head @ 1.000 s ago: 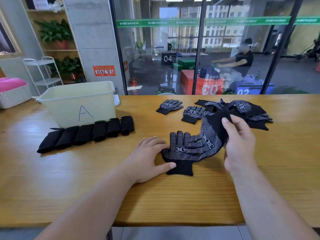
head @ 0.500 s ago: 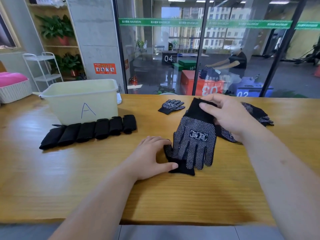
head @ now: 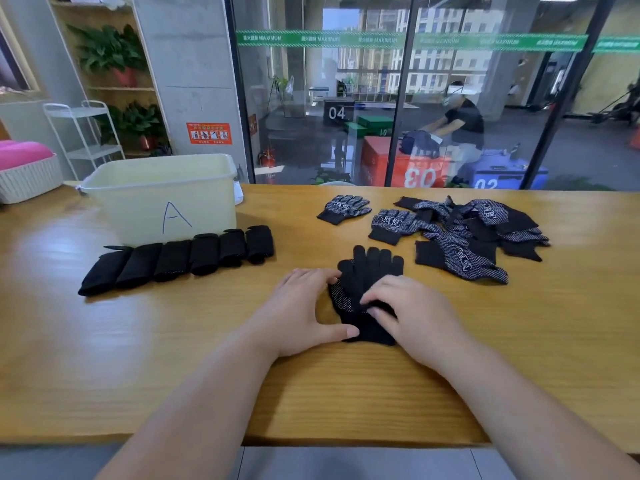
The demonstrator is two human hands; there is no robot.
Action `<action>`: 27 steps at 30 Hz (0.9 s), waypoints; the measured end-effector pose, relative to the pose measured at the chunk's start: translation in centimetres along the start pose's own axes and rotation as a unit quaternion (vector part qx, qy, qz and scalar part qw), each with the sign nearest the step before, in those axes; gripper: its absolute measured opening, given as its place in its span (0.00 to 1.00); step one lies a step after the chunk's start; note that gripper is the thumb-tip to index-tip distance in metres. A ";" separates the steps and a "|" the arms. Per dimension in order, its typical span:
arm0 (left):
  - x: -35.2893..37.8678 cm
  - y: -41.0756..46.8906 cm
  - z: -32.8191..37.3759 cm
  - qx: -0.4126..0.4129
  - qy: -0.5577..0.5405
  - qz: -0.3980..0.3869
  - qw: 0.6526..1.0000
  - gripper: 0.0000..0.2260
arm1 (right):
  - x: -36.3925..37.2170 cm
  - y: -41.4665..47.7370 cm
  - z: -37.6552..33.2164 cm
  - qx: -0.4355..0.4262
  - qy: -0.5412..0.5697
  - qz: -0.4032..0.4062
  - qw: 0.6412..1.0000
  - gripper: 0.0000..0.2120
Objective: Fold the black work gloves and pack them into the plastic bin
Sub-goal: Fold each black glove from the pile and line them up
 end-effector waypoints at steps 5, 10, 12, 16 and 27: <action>-0.1 -0.4 0.0 -0.005 -0.011 -0.004 1.000 0.44 | -0.4 -0.8 -0.2 0.009 -0.033 0.090 0.995 0.07; -0.1 -0.6 -0.2 -0.009 -0.042 -0.015 0.999 0.45 | -2.4 -1.6 1.5 0.062 0.070 0.197 0.976 0.08; -0.2 -0.7 0.1 -0.013 -0.038 -0.017 0.999 0.47 | -2.7 -1.9 1.2 0.038 0.087 0.205 0.974 0.08; -0.4 -0.9 0.4 -0.026 -0.036 -0.014 0.999 0.51 | -1.2 -2.4 -0.7 -0.009 0.033 0.142 0.989 0.07; -0.1 -0.6 0.0 -0.052 -0.031 -0.022 0.998 0.58 | -0.4 -3.5 -1.5 -0.016 0.020 0.111 0.993 0.07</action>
Point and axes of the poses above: each hand's wrist, its own y-axis towards the middle knuckle, its own x-axis out of the palm, z = x × y, the point moved 8 cm from there along y, towards the middle knuckle, and after that the axes turned 14 degrees about -z, right-handed, at the moved point
